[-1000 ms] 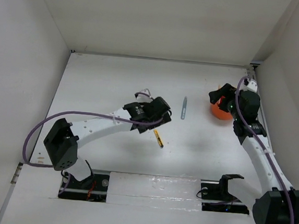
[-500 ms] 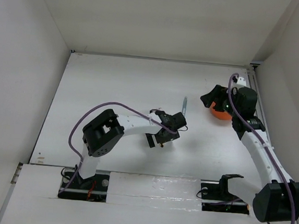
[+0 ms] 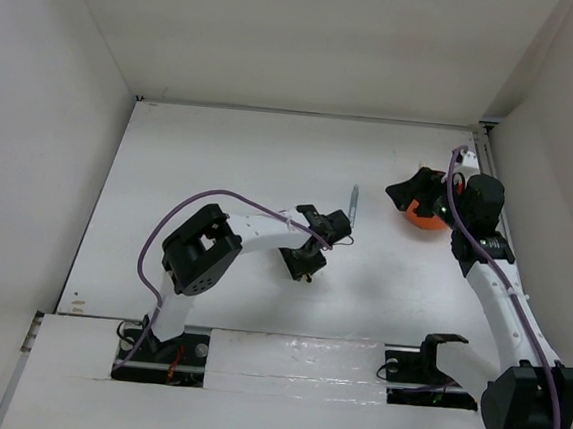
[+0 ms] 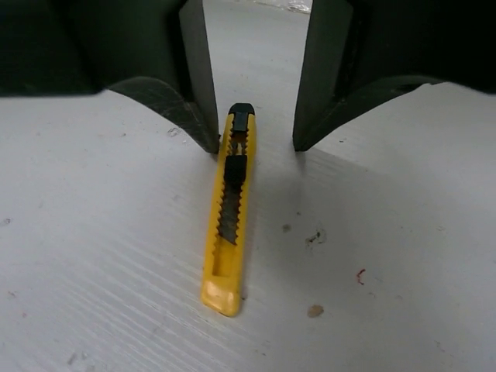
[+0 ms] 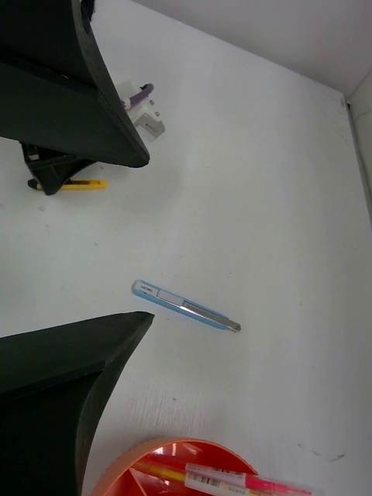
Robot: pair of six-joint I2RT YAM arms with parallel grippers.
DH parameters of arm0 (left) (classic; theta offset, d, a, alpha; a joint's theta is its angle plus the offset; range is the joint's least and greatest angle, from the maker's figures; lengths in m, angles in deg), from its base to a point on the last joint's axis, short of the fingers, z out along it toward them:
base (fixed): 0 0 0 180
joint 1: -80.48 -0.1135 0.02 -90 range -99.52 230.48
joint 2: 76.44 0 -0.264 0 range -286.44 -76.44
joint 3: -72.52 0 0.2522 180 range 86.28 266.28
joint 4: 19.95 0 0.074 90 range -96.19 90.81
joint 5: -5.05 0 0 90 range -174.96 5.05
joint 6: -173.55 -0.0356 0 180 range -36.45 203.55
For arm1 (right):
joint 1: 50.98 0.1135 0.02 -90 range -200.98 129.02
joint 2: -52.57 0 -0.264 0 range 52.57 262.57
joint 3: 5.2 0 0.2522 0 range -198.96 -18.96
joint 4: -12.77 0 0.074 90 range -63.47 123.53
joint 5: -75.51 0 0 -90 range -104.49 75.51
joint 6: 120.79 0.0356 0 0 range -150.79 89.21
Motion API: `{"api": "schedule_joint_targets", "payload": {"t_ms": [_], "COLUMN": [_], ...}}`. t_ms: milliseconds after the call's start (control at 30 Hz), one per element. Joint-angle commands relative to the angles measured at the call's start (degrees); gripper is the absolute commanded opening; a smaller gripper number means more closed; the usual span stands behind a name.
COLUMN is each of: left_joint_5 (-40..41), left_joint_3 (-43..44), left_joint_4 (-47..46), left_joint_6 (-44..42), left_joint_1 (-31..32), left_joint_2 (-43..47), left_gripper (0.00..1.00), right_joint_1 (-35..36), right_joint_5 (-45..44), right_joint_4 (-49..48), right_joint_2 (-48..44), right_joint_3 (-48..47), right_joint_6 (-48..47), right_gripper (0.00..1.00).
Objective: Sort the stationery into containers
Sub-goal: Pick up the stationery from the center of the board.
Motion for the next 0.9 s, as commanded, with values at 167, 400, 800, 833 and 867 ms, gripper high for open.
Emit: {"api": "schedule_joint_targets", "payload": {"t_ms": [167, 400, 800, 833, 867], "left_joint_5": [0.68, 14.37, 10.55, 9.22, 7.73], "left_joint_3": [-5.08, -0.95, -19.92, -21.32, -21.34], "left_joint_4": [-0.65, -1.18, -45.09, -48.95, -50.29], "left_joint_6": [-0.22, -8.05, -49.78, -53.11, -54.62], "left_joint_1": [-1.99, 0.55, 2.40, 2.40, 2.40], "left_joint_2": [-4.83, -2.12, 29.25, 30.40, 31.20], "left_gripper": [0.00, 0.00, 0.00, 0.00, 0.00], "right_joint_1": [-2.23, -1.45, 5.23, 6.89, 8.12], "right_joint_5": [6.90, 14.80, 25.27, 25.97, 25.98], "right_joint_4": [-5.04, -13.37, -29.80, -30.60, -31.74], "right_joint_2": [0.23, 1.98, 11.48, 11.48, 11.48], "right_joint_3": [1.06, 4.22, 4.84, 4.84, 4.84], "right_joint_6": [1.39, 2.44, 10.18, 10.70, 10.71], "right_gripper": [0.81, 0.81, 0.81, 0.81, 0.81]}}
